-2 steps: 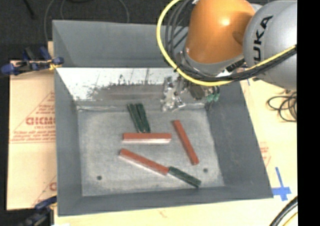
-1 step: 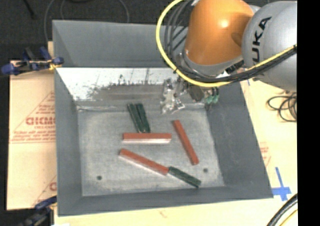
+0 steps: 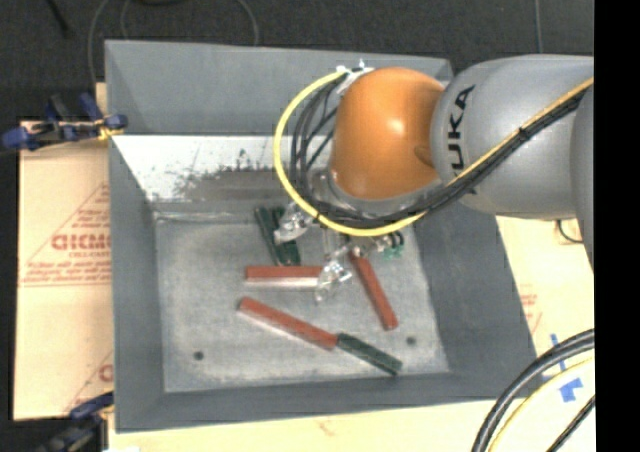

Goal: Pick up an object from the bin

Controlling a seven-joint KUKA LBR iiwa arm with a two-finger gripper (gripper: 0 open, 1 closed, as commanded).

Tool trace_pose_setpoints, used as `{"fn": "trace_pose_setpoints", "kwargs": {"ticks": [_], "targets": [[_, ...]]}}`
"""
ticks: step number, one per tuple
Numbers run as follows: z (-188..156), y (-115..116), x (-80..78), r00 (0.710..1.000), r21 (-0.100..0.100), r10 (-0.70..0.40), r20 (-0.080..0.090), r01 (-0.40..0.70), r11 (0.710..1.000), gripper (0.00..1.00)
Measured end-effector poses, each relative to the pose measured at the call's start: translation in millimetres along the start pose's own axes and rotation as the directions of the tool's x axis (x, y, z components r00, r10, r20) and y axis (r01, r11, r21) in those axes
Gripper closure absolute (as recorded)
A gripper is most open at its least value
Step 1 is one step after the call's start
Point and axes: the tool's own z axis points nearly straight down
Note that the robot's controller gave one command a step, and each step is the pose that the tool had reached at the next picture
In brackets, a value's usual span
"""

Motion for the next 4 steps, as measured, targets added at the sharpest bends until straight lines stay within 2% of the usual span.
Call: {"fn": "trace_pose_setpoints", "kwargs": {"ticks": [1,2,3,4], "targets": [[-3.5,-1.0,-1.6,1.0,0.002,0.002,0.007,-0.002,1.0,0.0],[84.3,-3.4,-16.0,1.0,0.001,0.016,0.007,-0.016,1.0,1.0],[84.3,-3.4,-16.0,1.0,0.001,0.016,0.007,-0.016,1.0,1.0],[-68.4,-28.1,-26.6,0.996,0.004,0.09,0.011,-0.09,0.996,1.0]]}}
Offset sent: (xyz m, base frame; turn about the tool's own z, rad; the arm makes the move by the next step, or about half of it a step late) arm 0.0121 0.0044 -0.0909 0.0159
